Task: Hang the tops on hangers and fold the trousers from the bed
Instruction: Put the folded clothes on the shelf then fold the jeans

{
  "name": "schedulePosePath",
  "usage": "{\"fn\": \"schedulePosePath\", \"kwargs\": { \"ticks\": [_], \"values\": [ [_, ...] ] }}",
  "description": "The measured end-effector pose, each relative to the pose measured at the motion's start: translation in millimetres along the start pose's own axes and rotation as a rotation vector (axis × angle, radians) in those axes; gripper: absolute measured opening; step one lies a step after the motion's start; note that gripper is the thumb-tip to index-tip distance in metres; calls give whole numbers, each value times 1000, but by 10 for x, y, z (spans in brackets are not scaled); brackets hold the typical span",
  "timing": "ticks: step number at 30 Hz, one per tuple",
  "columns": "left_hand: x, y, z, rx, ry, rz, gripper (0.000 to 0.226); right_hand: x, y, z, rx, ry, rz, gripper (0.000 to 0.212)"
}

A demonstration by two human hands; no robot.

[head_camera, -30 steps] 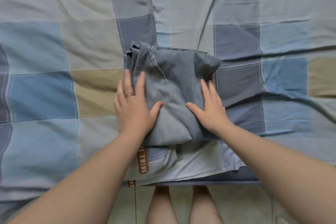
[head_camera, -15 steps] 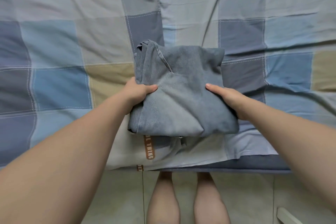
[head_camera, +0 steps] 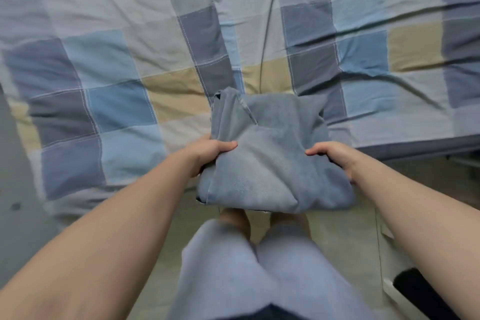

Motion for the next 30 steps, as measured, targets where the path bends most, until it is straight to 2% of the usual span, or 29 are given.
{"fn": "schedulePosePath", "kwargs": {
  "ticks": [4, 8, 16, 19, 23, 26, 30],
  "values": [
    [163, -32, 536, 164, 52, 98, 39, 35, 310, 659, -229, 138, -103, 33],
    [350, 169, 1098, 349, 70, 74, 42, 6, 550, 1365, -407, 233, -227, 43],
    [1173, 766, 2181, 653, 0, -155, 40, -401, 1213, 2768, -699, 417, -570, 28],
    [1698, 902, 2540, 765, -71, -252, 37, -661, 1639, 3196, -783, 488, -700, 20],
    [2607, 909, 3021, 887, -199, -357, 42, -1110, 2370, 3719, -901, 574, -837, 20],
    [3374, 725, 3388, 963, -298, -438, 35, -1445, 3064, 4051, -1002, 621, -935, 21],
    [4458, 270, 3856, 1039, -425, -553, 48, -1857, 4133, 4407, -1102, 667, -1071, 20]
  ]
}}
Point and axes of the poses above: each hand's wrist, its own z-axis away from the middle knuckle, its own x-axis out of the palm, y = z × x, the point moved 8 cm from there along -z, towards the middle knuckle, and after that the axes turned 1 degree about z, right-handed, at the moved point
